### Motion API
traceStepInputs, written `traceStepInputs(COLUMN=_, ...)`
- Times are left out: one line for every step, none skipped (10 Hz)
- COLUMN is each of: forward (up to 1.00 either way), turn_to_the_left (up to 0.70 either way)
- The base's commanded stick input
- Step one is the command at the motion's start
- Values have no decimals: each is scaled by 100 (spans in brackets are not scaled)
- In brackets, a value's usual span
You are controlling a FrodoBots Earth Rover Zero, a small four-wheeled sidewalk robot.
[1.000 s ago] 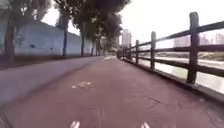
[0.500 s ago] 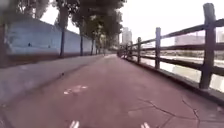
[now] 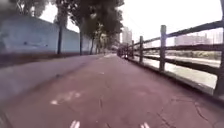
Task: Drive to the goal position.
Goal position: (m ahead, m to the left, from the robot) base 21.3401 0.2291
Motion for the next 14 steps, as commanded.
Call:
traceStepInputs(forward=70, turn_to_the_left=0)
traceStepInputs(forward=70, turn_to_the_left=0)
traceStepInputs(forward=70, turn_to_the_left=0)
traceStepInputs(forward=70, turn_to_the_left=0)
traceStepInputs(forward=70, turn_to_the_left=0)
traceStepInputs(forward=70, turn_to_the_left=0)
traceStepInputs(forward=70, turn_to_the_left=0)
traceStepInputs(forward=70, turn_to_the_left=0)
traceStepInputs(forward=70, turn_to_the_left=0)
traceStepInputs(forward=70, turn_to_the_left=0)
traceStepInputs(forward=70, turn_to_the_left=0)
traceStepInputs(forward=70, turn_to_the_left=0)
traceStepInputs(forward=70, turn_to_the_left=0)
traceStepInputs(forward=70, turn_to_the_left=0)
